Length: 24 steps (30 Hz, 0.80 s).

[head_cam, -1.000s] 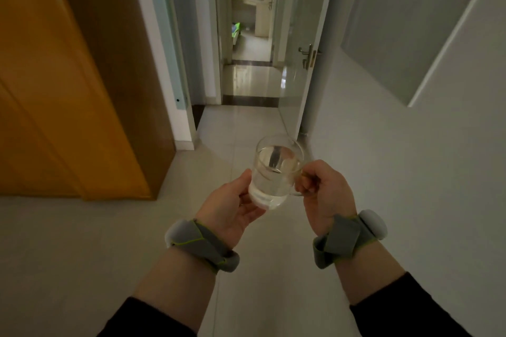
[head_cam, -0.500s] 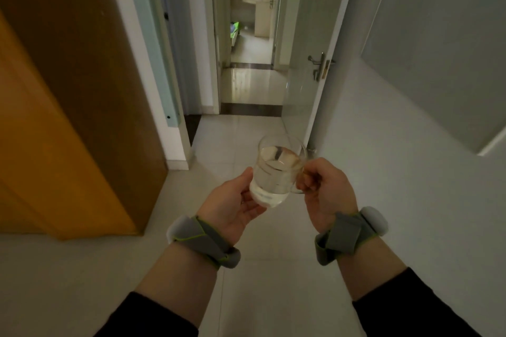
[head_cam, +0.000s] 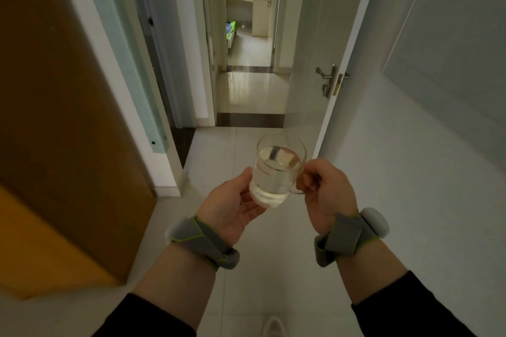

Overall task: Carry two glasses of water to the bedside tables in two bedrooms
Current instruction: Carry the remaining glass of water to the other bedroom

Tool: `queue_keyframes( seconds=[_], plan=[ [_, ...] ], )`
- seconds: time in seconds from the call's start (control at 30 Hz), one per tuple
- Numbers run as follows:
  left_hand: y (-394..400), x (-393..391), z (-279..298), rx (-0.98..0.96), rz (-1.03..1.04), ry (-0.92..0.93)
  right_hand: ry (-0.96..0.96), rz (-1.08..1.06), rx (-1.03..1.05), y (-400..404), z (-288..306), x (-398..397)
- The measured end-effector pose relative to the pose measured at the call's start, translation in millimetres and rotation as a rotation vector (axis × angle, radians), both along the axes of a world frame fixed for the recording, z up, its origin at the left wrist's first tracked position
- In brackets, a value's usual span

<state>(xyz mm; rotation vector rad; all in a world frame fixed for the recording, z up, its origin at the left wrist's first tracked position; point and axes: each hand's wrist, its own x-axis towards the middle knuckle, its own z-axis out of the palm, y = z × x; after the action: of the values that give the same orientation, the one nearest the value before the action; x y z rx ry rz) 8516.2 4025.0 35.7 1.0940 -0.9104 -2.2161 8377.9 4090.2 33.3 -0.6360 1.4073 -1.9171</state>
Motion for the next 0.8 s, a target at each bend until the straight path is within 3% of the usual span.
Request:
queue_keyframes(
  seconds=[0.23, 0.53, 0.8],
  plan=[
    [-111, -99, 8, 0.002, 0.048, 0.013, 0.054, 0.049, 0.007, -119, 12, -103],
    [-221, -168, 2, 0.0, 0.079, 0.011, 0.097, 0.094, 0.016, -232, 7, -176],
    [-387, -235, 4, -0.041, 0.031, 0.013, 0.057, 0.067, -0.021, -392, 4, -242]
  ],
)
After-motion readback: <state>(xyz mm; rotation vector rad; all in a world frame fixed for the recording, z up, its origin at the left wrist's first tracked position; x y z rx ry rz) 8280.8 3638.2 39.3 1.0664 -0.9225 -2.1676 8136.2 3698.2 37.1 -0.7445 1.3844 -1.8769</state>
